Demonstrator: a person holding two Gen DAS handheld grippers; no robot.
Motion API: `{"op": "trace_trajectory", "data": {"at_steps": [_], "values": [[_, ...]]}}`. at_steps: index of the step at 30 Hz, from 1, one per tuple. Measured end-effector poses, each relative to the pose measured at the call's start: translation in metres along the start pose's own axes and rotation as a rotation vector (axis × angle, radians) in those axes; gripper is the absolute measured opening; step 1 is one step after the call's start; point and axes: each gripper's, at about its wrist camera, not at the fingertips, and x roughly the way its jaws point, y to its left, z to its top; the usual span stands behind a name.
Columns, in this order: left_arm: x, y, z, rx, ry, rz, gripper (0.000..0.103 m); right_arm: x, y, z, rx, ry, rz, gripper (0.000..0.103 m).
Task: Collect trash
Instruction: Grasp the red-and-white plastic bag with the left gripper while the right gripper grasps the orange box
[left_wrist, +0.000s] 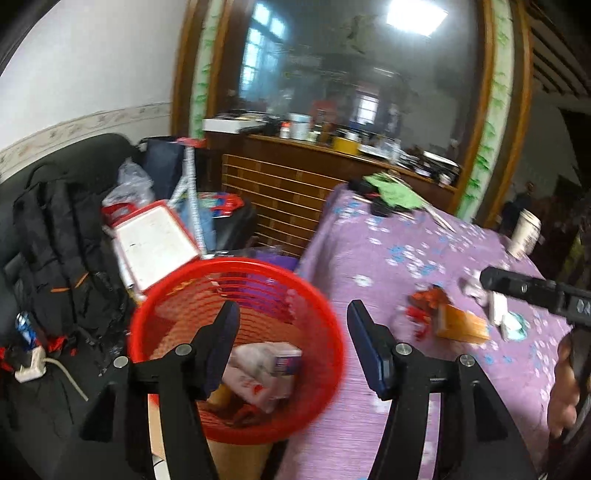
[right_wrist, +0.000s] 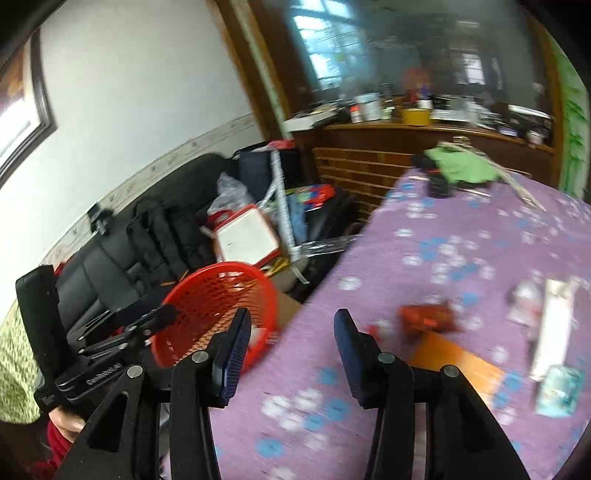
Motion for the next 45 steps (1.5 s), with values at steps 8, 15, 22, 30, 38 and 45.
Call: {"op": "trace_trajectory", "data": {"at_steps": [8, 15, 22, 30, 38, 45], "values": [[0.036, -0.089, -0.005, 0.172, 0.129, -0.087, 0.059, -0.044, -0.101, -0.021, 0.223, -0.039, -0.030, 0.051], [0.100, -0.144, -0.013, 0.294, 0.289, -0.061, 0.059, -0.053, -0.132, -0.036, 0.291, -0.025, -0.022, 0.051], [0.141, -0.160, -0.028, 0.352, 0.365, 0.000, 0.034, -0.043, -0.143, -0.038, 0.311, 0.024, -0.008, 0.052], [0.133, -0.146, -0.022, 0.280, 0.298, -0.043, 0.029, 0.003, -0.150, -0.028, 0.273, 0.128, -0.035, 0.057], [0.103, -0.137, -0.019, 0.210, 0.234, -0.119, 0.029, 0.045, -0.167, -0.030, 0.261, 0.220, -0.061, 0.058], [0.106, -0.139, -0.026, 0.162, 0.206, -0.121, 0.029, 0.031, -0.136, -0.046, 0.142, 0.257, -0.005, 0.072]]}}
